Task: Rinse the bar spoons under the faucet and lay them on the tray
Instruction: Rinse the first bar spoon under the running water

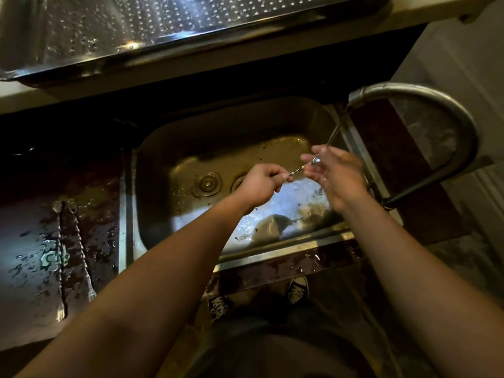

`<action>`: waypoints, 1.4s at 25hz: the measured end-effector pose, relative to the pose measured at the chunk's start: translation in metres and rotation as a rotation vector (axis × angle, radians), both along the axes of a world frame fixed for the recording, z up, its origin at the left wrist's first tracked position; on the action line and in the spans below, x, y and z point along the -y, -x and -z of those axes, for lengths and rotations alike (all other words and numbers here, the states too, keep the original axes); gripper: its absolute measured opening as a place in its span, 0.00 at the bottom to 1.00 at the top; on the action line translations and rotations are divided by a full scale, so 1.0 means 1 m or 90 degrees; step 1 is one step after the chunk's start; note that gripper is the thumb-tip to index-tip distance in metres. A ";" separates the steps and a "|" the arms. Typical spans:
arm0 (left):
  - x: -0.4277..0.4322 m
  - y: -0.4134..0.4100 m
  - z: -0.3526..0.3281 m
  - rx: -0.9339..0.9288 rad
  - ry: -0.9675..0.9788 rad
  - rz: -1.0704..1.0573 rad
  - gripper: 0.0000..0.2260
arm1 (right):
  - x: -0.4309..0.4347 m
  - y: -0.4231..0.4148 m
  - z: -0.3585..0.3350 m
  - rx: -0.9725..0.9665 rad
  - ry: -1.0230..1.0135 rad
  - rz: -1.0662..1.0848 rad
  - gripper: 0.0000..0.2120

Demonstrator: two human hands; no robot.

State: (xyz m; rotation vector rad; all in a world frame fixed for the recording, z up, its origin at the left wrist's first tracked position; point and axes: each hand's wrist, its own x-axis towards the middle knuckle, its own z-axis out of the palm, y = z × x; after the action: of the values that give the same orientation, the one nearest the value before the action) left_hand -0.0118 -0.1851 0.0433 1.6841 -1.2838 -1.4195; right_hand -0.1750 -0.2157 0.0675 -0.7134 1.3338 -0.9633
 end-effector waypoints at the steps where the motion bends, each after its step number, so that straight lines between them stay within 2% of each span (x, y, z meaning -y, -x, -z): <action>1: 0.000 0.000 0.001 -0.002 0.001 -0.002 0.07 | -0.001 0.000 0.001 0.001 0.001 -0.002 0.08; 3: 0.000 0.000 0.002 -0.002 0.002 -0.006 0.07 | -0.002 0.001 0.004 -0.001 0.006 -0.004 0.07; 5: -0.001 0.001 0.002 0.007 0.003 0.000 0.07 | -0.002 0.001 0.003 -0.006 0.006 0.011 0.10; 8: 0.000 0.001 0.006 0.001 0.007 -0.008 0.08 | 0.000 0.001 0.003 0.006 -0.001 0.002 0.07; 12: 0.000 0.001 0.007 -0.038 -0.005 -0.018 0.09 | 0.000 0.001 0.002 0.039 0.001 0.004 0.11; 16: 0.001 -0.002 0.009 -0.080 -0.012 -0.030 0.10 | -0.002 0.001 0.005 0.171 -0.004 -0.003 0.11; 19: 0.000 -0.003 0.007 -0.104 -0.018 -0.025 0.09 | -0.003 0.001 0.008 0.226 0.010 0.008 0.07; 21: 0.000 0.000 0.005 -0.104 0.005 -0.017 0.08 | -0.001 -0.001 0.009 0.221 0.022 0.030 0.04; 24: -0.001 0.005 0.004 -0.088 0.048 0.000 0.08 | 0.002 -0.004 0.009 0.178 0.029 0.031 0.08; 31: 0.000 -0.002 0.007 -0.076 -0.021 -0.027 0.12 | 0.005 0.001 0.006 0.192 0.034 -0.038 0.12; 35: 0.000 0.003 0.005 -0.116 -0.005 -0.047 0.08 | 0.006 -0.001 0.008 0.080 0.045 0.039 0.03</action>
State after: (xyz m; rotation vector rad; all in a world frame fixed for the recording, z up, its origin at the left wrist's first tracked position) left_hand -0.0149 -0.1847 0.0385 1.5513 -1.1070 -1.4973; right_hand -0.1735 -0.2221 0.0593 -0.6579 1.2218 -1.0909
